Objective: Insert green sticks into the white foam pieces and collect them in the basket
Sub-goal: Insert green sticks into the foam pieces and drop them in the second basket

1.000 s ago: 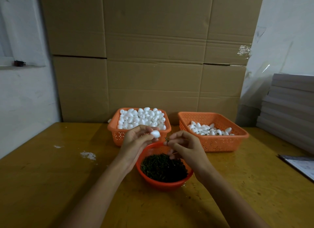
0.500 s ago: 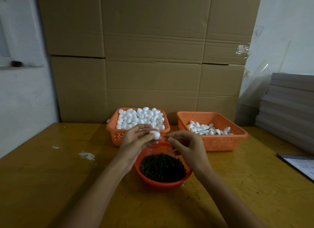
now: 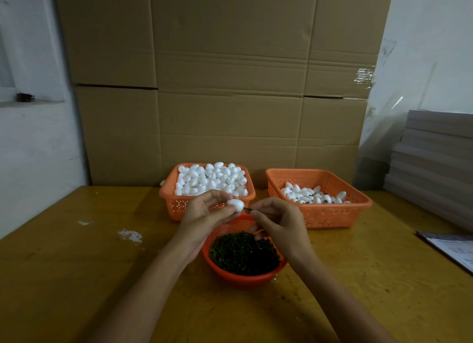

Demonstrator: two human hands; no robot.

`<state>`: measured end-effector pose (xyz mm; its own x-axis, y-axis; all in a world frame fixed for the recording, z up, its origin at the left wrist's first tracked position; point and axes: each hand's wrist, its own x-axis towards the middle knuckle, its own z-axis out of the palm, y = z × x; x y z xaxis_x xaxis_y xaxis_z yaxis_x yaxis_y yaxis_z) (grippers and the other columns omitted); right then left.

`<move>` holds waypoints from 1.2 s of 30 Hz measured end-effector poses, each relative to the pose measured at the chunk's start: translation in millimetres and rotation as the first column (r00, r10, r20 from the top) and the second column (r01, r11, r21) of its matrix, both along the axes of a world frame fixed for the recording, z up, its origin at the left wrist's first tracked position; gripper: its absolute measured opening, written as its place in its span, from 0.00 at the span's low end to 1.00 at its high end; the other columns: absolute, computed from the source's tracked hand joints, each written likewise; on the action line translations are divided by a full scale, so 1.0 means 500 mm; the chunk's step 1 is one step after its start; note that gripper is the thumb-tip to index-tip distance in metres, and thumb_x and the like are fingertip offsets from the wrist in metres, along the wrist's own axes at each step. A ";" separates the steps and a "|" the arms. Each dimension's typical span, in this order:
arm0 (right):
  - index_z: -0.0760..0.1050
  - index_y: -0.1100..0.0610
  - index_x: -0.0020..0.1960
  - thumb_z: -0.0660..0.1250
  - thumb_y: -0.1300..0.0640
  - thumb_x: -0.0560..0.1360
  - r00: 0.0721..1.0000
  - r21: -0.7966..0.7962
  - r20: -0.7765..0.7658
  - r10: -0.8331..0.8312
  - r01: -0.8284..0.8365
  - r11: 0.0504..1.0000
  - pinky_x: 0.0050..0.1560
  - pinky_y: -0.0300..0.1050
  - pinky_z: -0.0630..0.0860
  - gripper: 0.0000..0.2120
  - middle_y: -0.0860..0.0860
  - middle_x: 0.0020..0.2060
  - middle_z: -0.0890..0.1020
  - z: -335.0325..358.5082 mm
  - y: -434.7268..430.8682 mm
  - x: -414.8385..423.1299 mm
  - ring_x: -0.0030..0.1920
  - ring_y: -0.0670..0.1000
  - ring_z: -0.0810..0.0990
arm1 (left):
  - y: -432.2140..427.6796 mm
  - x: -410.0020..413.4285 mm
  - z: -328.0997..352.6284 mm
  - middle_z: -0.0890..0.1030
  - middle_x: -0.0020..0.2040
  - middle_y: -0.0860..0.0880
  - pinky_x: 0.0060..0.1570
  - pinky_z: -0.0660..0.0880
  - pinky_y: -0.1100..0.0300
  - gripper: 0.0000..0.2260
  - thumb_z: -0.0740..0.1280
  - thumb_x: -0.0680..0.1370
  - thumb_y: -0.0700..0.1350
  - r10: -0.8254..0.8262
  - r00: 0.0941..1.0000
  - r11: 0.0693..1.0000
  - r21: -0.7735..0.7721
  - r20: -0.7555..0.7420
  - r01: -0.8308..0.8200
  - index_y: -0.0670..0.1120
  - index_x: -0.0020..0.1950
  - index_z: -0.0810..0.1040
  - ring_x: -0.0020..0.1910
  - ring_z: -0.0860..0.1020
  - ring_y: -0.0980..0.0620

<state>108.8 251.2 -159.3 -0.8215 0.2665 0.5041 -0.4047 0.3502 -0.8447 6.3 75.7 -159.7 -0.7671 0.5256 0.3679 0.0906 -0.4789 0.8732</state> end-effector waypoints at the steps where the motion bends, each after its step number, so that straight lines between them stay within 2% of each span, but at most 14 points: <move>1: 0.82 0.56 0.53 0.72 0.63 0.79 1.000 0.001 0.004 0.002 -0.002 1.000 0.37 0.48 0.85 0.04 0.52 0.45 0.88 -0.001 -0.001 0.000 0.40 0.55 0.88 | 0.000 0.000 0.000 0.86 0.59 0.41 0.54 0.84 0.54 0.11 0.79 0.70 0.39 0.003 1.000 1.000 -0.002 -0.002 -0.003 0.44 0.51 0.85 0.60 0.85 0.41; 7: 0.79 0.56 0.56 0.71 0.62 0.80 0.998 0.101 -0.005 -0.067 0.067 0.993 0.35 0.49 0.85 0.06 0.49 0.48 0.88 -0.005 -0.008 0.002 0.39 0.52 0.88 | 0.003 -0.003 -0.004 0.86 0.59 0.42 0.55 0.84 0.54 0.13 0.79 0.71 0.40 0.036 0.999 0.998 -0.042 -0.030 -0.038 0.42 0.55 0.85 0.60 0.85 0.43; 10: 0.80 0.55 0.55 0.71 0.60 0.80 0.991 0.212 -0.019 -0.132 0.133 0.968 0.35 0.51 0.85 0.05 0.46 0.47 0.88 -0.010 -0.006 0.002 0.38 0.49 0.88 | 0.004 -0.004 -0.004 0.87 0.58 0.43 0.53 0.84 0.57 0.12 0.79 0.71 0.41 0.045 0.999 0.998 -0.053 -0.026 -0.046 0.44 0.54 0.86 0.59 0.86 0.43; 13: 0.81 0.54 0.55 0.72 0.58 0.80 0.984 0.302 -0.041 -0.171 0.176 0.937 0.36 0.49 0.85 0.04 0.44 0.47 0.87 -0.015 -0.009 0.000 0.38 0.45 0.87 | 0.005 -0.001 -0.004 0.87 0.57 0.44 0.55 0.84 0.56 0.13 0.80 0.71 0.42 0.065 0.996 0.994 -0.088 -0.059 -0.070 0.45 0.54 0.86 0.58 0.86 0.44; 18: 0.81 0.53 0.54 0.73 0.57 0.80 0.982 0.300 -0.066 -0.178 0.190 0.935 0.36 0.45 0.85 0.04 0.44 0.47 0.87 -0.022 -0.016 -0.002 0.38 0.44 0.87 | 0.005 0.006 0.001 0.88 0.56 0.47 0.53 0.82 0.61 0.10 0.81 0.71 0.43 0.079 0.986 0.983 -0.155 -0.146 -0.102 0.50 0.51 0.87 0.58 0.86 0.49; 26: 0.74 0.54 0.52 0.73 0.57 0.79 0.983 0.290 -0.079 -0.166 0.182 0.939 0.34 0.50 0.84 0.08 0.46 0.46 0.88 -0.020 -0.014 -0.002 0.39 0.45 0.87 | 0.003 0.008 -0.001 0.87 0.57 0.45 0.57 0.83 0.54 0.13 0.78 0.74 0.36 0.046 0.983 0.985 -0.153 -0.179 -0.074 0.44 0.57 0.84 0.59 0.86 0.45; 29: 0.75 0.54 0.53 0.73 0.57 0.79 0.983 0.293 -0.075 -0.166 0.180 0.939 0.33 0.49 0.85 0.08 0.44 0.48 0.86 -0.020 -0.014 -0.001 0.46 0.43 0.87 | 0.000 0.010 0.002 0.87 0.58 0.46 0.58 0.82 0.57 0.18 0.78 0.74 0.34 0.036 0.978 0.986 -0.151 -0.205 -0.068 0.46 0.61 0.82 0.60 0.85 0.47; 32: 0.76 0.54 0.54 0.73 0.58 0.80 0.981 0.286 -0.086 -0.173 0.191 0.939 0.33 0.48 0.85 0.07 0.42 0.50 0.86 -0.019 -0.015 -0.001 0.53 0.40 0.85 | -0.004 0.013 0.006 0.87 0.58 0.46 0.59 0.80 0.61 0.16 0.78 0.73 0.34 0.012 0.968 0.986 -0.158 -0.252 -0.053 0.48 0.57 0.83 0.62 0.84 0.48; 36: 0.77 0.54 0.54 0.72 0.60 0.81 0.984 0.295 -0.079 -0.157 0.174 0.939 0.37 0.48 0.86 0.05 0.42 0.51 0.86 -0.016 -0.017 0.001 0.56 0.40 0.85 | -0.004 0.017 0.010 0.87 0.58 0.46 0.58 0.80 0.59 0.16 0.79 0.73 0.36 -0.013 0.953 0.983 -0.180 -0.302 -0.043 0.50 0.57 0.82 0.64 0.83 0.49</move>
